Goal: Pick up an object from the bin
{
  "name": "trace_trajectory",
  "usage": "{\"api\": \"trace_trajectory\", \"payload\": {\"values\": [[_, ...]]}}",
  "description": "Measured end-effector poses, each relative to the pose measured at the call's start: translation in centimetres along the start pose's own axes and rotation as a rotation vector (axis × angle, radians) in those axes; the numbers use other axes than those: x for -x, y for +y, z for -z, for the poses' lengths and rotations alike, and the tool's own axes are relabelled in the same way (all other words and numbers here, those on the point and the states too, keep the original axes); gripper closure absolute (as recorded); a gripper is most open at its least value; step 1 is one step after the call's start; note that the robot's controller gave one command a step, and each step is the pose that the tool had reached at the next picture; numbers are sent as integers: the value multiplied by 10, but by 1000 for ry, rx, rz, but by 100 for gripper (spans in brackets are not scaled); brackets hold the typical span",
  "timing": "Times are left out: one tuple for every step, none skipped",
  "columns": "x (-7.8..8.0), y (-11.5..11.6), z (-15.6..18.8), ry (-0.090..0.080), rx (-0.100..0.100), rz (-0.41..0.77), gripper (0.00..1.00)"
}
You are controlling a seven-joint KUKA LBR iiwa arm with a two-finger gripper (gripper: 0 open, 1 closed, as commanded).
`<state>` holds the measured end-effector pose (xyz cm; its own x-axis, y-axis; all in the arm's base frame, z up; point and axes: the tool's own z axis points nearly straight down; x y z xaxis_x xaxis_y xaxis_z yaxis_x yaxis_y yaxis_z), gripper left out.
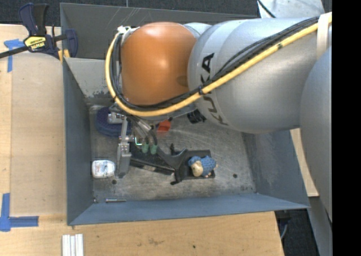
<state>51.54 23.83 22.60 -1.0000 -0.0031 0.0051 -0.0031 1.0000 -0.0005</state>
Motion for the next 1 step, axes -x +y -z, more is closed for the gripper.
{"api": "trace_trajectory", "payload": {"values": [[-2, -63, -113, -32, 13, -80, 0]]}}
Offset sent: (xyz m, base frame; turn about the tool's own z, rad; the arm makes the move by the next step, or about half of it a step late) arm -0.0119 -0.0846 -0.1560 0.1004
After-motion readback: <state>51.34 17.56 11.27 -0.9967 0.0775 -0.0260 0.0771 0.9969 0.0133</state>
